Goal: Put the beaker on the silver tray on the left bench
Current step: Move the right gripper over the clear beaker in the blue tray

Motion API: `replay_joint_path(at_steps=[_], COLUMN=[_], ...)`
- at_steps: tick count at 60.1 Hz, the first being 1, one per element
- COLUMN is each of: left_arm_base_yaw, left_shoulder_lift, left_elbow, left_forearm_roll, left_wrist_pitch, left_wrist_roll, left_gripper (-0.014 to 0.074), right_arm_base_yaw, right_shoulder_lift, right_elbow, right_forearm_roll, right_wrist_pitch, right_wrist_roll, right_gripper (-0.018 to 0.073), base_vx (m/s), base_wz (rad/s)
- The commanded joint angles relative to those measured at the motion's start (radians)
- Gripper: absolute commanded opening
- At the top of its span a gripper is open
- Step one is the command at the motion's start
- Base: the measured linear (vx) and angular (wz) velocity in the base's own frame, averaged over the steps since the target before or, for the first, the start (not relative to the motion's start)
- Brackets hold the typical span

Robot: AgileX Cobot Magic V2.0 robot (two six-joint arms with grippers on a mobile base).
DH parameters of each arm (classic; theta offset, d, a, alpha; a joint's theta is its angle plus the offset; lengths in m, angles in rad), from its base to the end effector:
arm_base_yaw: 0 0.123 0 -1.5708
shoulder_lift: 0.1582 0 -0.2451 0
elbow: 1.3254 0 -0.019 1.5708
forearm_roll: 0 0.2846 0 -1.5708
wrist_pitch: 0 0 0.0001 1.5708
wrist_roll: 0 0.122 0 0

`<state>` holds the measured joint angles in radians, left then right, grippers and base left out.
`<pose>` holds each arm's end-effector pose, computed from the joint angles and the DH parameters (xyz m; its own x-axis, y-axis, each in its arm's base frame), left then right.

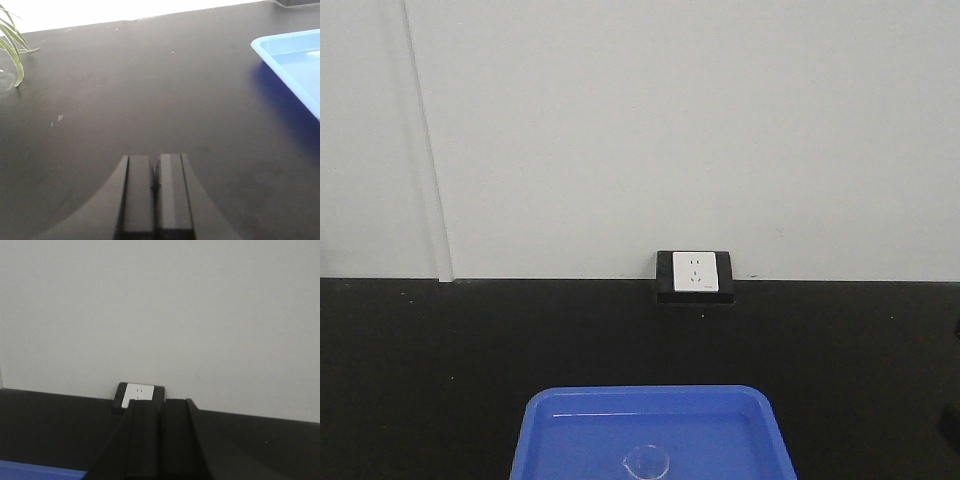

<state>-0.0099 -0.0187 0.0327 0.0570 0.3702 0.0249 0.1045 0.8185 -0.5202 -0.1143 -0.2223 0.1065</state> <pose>0.1564 0.0010 0.1611 -0.2920 0.0808 -0.9530 0.0130 0.9967 0.0806 0.2652 0.0309 0.2861 0.0104 -0.0040 -0.9999 -0.1292 0.9916 -0.0053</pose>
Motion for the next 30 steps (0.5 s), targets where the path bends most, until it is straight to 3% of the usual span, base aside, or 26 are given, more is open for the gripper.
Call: replay_joint_path(at_steps=[1,15,24,30], left_arm_base_yaw=[-0.006,-0.006,-0.006,-0.006], left_shoulder_lift=[-0.007,-0.007,-0.007,-0.007], left_elbow=[0.020,0.020,0.020,0.020], left_forearm_roll=[-0.003,-0.003,-0.003,-0.003], left_wrist_pitch=[-0.076,-0.076,-0.076,-0.076], left_wrist_roll=[-0.002,-0.002,-0.002,-0.002], left_gripper=[0.0001,0.0001,0.0001,0.0001], right_arm_base_yaw=[-0.007,-0.007,-0.007,-0.007], right_shoulder_lift=[0.085,0.244,0.324,0.376], right_elbow=[-0.039,-0.039,-0.039,-0.039], right_forearm_roll=[-0.007,-0.007,-0.007,-0.007], right_wrist_pitch=[-0.145,-0.162,-0.144,-0.141], right_wrist_roll=[0.000,0.053,0.107,0.109], right_gripper=[-0.0010,0.0051,0.0195,0.0353], base_vx=[0.00,0.00,0.00,0.00], base_wz=[0.00,0.00,0.00,0.00])
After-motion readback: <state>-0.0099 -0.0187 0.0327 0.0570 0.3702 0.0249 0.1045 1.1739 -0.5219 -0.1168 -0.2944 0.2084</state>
